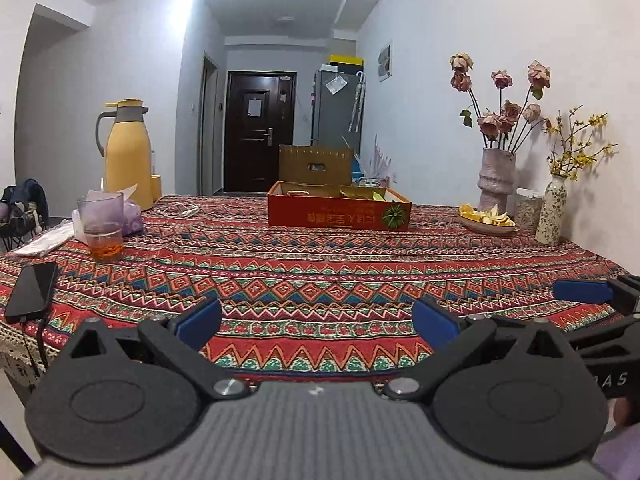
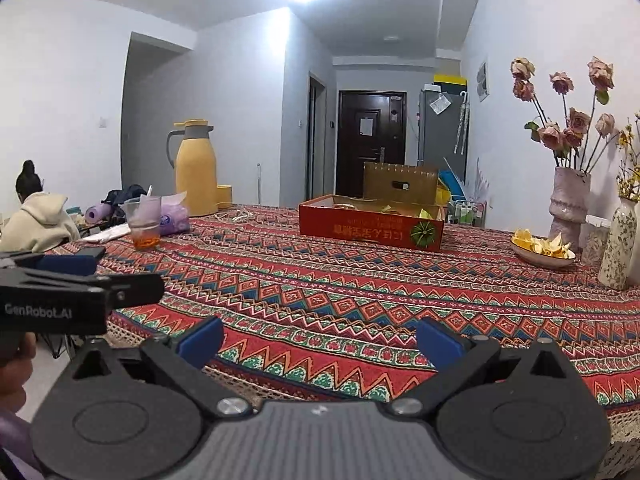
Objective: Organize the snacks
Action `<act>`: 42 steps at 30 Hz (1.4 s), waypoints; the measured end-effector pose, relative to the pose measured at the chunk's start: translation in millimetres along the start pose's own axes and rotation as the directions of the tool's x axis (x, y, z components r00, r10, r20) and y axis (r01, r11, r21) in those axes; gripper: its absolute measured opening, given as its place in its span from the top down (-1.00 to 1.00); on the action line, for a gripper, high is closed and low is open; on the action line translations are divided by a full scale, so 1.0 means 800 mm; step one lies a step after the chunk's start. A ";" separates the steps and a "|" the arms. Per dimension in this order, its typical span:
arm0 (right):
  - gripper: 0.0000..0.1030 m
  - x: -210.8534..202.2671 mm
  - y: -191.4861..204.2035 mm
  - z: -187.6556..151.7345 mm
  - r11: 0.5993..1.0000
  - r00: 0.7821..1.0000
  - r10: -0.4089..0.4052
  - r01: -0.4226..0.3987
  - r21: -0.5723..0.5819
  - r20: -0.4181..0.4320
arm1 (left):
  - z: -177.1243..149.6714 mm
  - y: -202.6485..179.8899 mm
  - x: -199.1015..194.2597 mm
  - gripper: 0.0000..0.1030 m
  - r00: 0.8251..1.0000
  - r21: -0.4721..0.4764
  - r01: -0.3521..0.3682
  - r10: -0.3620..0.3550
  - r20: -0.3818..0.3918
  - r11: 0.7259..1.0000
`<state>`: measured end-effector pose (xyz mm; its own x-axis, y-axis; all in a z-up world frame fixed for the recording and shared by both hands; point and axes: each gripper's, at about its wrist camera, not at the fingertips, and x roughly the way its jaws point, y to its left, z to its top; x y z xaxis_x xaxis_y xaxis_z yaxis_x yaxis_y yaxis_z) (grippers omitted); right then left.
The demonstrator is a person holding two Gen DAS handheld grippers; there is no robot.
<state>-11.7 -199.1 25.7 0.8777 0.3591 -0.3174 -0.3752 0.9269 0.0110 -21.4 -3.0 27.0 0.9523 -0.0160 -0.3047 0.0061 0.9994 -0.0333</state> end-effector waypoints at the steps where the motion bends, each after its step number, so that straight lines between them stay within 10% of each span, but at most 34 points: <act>1: -1.00 0.000 -0.001 -0.001 1.000 1.000 -0.004 0.004 0.007 0.001 | 0.000 0.000 0.000 -1.00 1.000 0.001 -0.001 0.001 0.000 1.000; 42: -1.00 0.000 -0.029 -0.002 0.994 0.997 -0.079 0.080 0.078 -0.018 | 0.000 0.000 -0.003 -1.00 1.000 0.009 -0.025 0.025 0.005 1.000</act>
<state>-3.7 -220.5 24.3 0.8992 0.2826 -0.3339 -0.2791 0.9584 0.0595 -23.9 -3.1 27.8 0.9536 0.0088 -0.3008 -0.0147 0.9997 -0.0171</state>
